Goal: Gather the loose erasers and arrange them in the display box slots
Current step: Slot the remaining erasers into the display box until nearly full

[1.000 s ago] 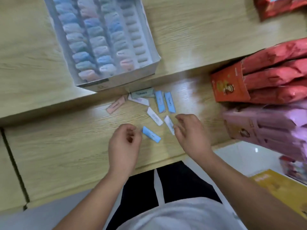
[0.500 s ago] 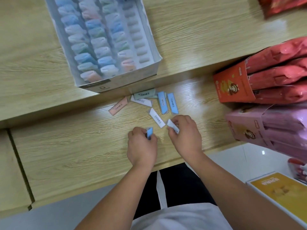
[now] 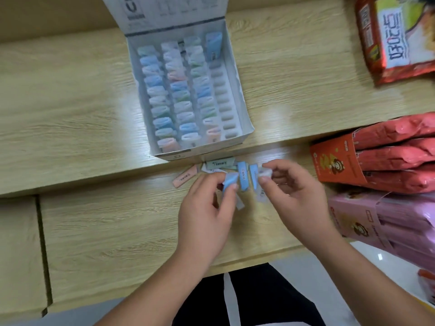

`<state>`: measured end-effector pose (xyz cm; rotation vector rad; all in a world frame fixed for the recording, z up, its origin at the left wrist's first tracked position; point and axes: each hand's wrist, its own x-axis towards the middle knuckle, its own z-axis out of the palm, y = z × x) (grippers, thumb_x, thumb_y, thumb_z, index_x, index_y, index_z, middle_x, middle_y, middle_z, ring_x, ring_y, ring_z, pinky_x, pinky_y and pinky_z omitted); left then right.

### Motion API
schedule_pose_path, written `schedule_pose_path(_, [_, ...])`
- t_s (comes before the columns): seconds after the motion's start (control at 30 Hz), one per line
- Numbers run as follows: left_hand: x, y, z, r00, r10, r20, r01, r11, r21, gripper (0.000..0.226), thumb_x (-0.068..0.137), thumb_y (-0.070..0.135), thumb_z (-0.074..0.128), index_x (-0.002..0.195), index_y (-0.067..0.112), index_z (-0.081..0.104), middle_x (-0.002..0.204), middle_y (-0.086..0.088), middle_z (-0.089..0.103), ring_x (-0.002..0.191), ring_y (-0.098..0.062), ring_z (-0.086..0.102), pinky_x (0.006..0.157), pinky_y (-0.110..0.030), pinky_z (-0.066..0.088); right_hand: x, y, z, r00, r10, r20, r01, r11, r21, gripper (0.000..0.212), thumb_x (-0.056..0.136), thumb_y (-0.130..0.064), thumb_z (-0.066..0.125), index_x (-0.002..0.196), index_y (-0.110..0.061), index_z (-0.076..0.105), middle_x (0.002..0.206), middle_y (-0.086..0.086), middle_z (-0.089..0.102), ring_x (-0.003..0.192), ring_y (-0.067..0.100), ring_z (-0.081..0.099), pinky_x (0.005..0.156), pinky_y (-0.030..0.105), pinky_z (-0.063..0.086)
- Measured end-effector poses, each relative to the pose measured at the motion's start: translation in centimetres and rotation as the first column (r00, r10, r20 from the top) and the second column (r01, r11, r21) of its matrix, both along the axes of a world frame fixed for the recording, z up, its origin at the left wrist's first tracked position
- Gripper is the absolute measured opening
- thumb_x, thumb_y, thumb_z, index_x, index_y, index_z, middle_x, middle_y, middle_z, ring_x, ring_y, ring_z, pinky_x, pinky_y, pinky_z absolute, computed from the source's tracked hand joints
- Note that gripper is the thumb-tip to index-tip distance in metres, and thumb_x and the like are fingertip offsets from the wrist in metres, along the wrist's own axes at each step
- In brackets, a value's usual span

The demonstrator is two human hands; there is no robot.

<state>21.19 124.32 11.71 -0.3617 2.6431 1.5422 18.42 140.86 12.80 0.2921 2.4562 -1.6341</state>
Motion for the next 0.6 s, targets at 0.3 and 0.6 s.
schedule_pose_path(0.3, [-6.5, -3.1, 8.4, 0.902, 0.209, -0.379, -0.140, 0.969, 0.202, 0.013, 0.091, 0.038, 0.058, 0.098, 0.048, 0.063, 0.089, 0.009, 0.066, 0.079, -0.020, 0.066, 0.069, -0.039, 0.053, -9.5, -2.6, 9.1, 0.913, -0.050, -0.404, -0.021, 0.985, -0.169, 0.022, 0.084, -0.010, 0.068, 0.087, -0.030, 0.062, 0.086, -0.006, 0.070, 0.077, 0.011, 0.068, 0.071, 0.031, 0.057])
schedule_pose_path(0.6, [-12.5, -5.3, 9.1, 0.906, 0.215, -0.365, -0.167, 0.973, 0.158, 0.011, 0.093, 0.026, 0.063, 0.096, 0.037, 0.066, 0.083, 0.014, 0.068, 0.071, -0.009, 0.063, 0.062, -0.021, 0.048, -17.0, -5.5, 7.0, 0.876, 0.174, -0.451, -0.155, 0.985, 0.079, 0.026, 0.085, -0.012, 0.073, 0.092, -0.036, 0.065, 0.093, -0.014, 0.069, 0.085, 0.005, 0.068, 0.071, 0.017, 0.054])
